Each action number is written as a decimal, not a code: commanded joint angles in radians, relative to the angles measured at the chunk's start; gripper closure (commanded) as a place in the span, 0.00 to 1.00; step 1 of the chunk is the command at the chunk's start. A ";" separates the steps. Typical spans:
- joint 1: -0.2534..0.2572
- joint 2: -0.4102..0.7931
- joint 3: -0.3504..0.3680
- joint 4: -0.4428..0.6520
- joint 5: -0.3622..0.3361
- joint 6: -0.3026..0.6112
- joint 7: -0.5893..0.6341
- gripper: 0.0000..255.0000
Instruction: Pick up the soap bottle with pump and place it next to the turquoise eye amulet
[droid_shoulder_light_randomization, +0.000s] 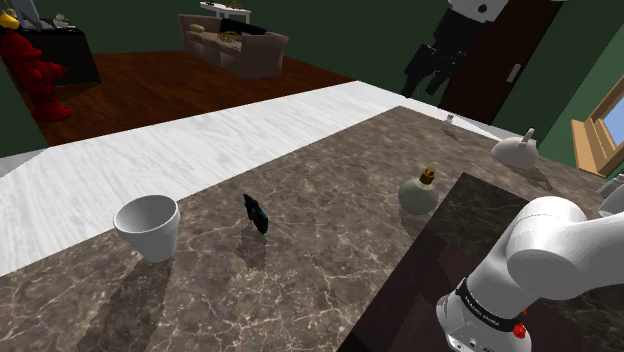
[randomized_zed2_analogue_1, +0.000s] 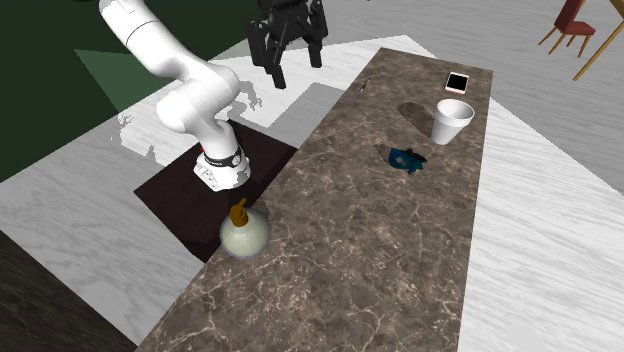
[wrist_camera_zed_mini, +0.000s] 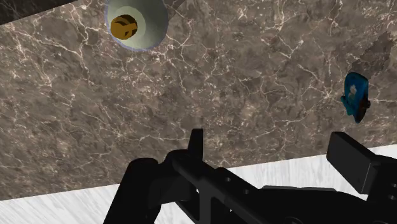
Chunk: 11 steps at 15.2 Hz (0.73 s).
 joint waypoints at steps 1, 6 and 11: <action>0.000 0.000 0.000 0.000 0.000 0.000 0.000 0.00; -0.027 -0.023 -0.055 -0.135 -0.049 0.062 -0.054 0.00; -0.062 -0.029 -0.115 -0.254 -0.109 0.129 -0.109 0.00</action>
